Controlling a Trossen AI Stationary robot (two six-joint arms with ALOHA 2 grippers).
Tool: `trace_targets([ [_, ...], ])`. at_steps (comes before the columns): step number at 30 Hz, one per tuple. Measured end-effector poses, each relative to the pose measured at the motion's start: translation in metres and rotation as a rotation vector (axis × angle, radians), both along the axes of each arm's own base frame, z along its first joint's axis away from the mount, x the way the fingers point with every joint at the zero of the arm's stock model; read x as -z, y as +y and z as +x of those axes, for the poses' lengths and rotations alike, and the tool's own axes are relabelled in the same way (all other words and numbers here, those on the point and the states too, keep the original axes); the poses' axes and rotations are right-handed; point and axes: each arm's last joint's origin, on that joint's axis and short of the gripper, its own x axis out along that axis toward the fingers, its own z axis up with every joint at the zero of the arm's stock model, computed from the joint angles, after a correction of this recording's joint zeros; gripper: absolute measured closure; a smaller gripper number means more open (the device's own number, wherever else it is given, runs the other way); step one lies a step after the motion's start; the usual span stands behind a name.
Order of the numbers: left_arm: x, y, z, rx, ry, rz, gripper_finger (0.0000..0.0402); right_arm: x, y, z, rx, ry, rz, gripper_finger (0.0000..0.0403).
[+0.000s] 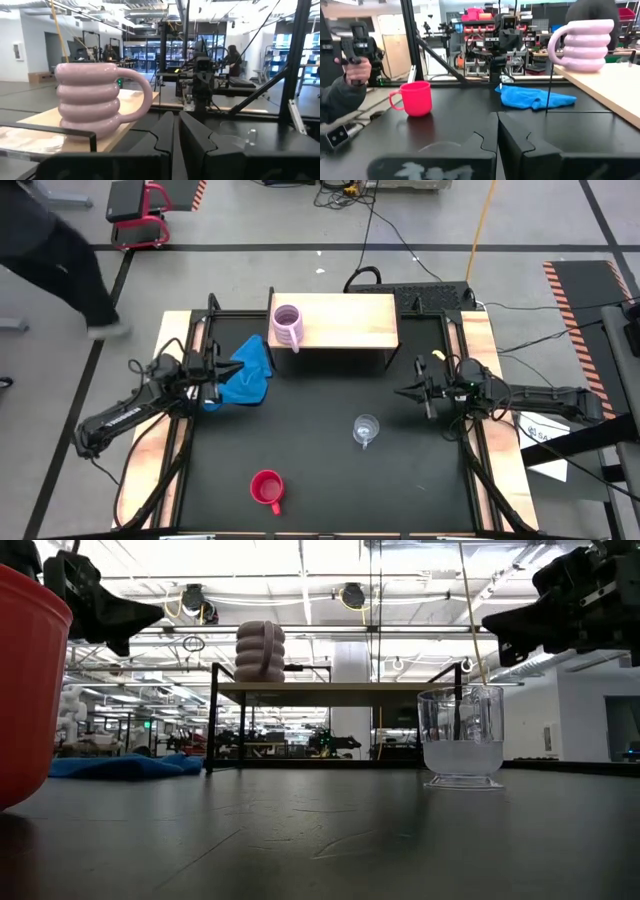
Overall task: Stack small to large cups/mugs on shelf
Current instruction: Put the red mug on the shelf
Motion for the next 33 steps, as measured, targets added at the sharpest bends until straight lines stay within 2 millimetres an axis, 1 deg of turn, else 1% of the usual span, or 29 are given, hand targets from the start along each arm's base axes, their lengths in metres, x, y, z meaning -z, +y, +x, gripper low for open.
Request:
trace_targets([
  [4,0.0027,0.0006,0.0005,-0.011,0.009,0.007,0.0371,-0.0009,0.0,0.0,0.001,-0.012,-0.023,0.0403],
  [13,0.0082,0.0026,0.0011,-0.065,0.067,0.018,0.0371,0.0007,0.0002,0.0,-0.005,0.009,0.022,0.0403],
  [21,0.008,0.0028,0.0011,-0.073,0.064,0.018,0.0371,0.0032,0.0002,0.0001,-0.006,0.035,0.036,0.0403],
  [27,0.0079,0.0027,0.0011,-0.073,0.063,0.019,0.0371,0.003,0.0002,0.0001,-0.007,0.039,0.087,0.0403],
  [33,0.0079,0.0027,0.0011,-0.072,0.063,0.019,0.0371,0.0027,0.0002,0.0001,-0.007,0.032,0.053,0.0403],
])
